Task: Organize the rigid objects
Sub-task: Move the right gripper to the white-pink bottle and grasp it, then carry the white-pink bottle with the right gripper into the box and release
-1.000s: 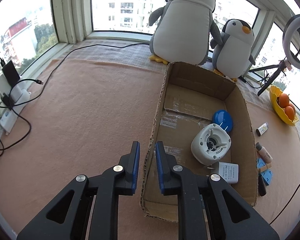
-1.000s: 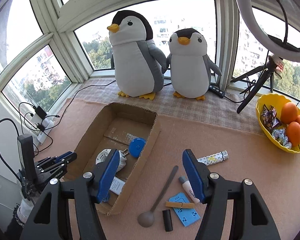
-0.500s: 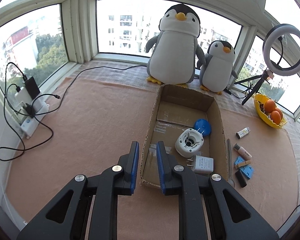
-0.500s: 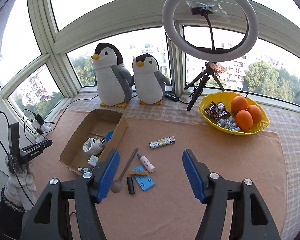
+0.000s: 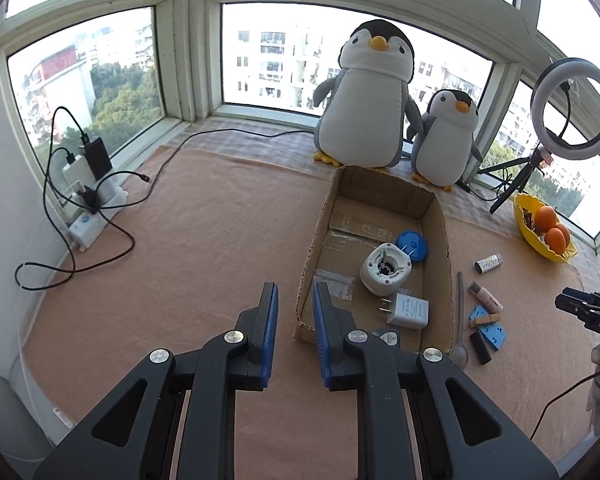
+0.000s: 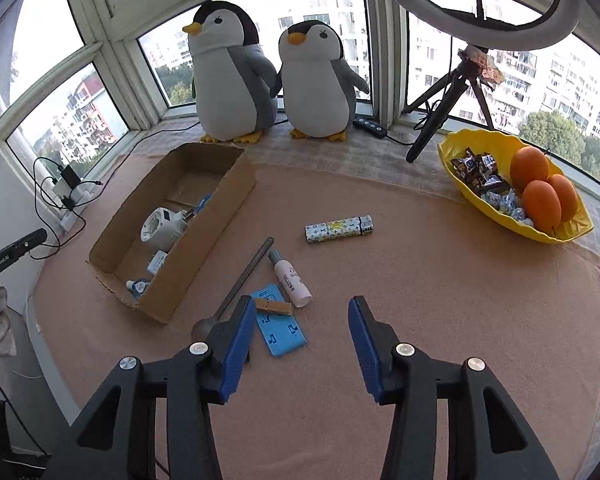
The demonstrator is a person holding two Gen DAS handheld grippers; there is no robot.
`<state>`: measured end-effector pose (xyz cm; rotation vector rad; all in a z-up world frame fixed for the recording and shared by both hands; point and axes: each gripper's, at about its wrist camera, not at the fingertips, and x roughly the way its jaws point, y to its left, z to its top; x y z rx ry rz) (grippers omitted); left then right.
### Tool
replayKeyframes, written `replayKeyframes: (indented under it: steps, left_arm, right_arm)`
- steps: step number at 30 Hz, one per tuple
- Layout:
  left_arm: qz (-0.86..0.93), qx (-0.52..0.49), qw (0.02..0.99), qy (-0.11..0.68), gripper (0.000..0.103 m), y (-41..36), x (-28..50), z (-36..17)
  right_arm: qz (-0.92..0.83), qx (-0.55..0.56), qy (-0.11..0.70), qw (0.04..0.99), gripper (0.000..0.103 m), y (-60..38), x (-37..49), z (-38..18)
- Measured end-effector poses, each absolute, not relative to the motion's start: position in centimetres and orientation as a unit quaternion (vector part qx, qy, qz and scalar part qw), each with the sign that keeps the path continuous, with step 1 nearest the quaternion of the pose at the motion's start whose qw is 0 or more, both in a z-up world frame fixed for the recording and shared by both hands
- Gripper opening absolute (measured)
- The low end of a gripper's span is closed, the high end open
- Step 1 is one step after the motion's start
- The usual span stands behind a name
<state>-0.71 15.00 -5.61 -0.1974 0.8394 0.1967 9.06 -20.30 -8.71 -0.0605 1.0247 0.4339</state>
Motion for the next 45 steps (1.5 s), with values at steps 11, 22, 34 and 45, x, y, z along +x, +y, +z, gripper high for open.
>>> replayKeyframes:
  steps: [11, 22, 34, 45]
  left_arm:
    - [0.146, -0.115, 0.892, 0.411, 0.016, 16.1, -2.6, -5.9]
    - [0.174, -0.129, 0.884, 0.414, 0.016, 16.4, -4.2, -6.2]
    - [0.163, -0.133, 0.884, 0.418, 0.016, 15.8, -3.8, -6.7]
    - [0.135, -0.138, 0.88, 0.433, 0.035, 15.6, -1.7, -8.5]
  right_arm:
    - [0.247, -0.085, 0.536, 0.803, 0.034, -15.2, 13.9, -14.7]
    - [0.244, -0.114, 0.563, 0.781, 0.026, -13.6, 16.4, -18.3]
    - [0.229, -0.128, 0.566, 0.782, 0.018, -14.2, 16.6, -19.1]
    - [0.204, -0.081, 0.547, 0.808, 0.018, -16.3, 15.7, -16.8]
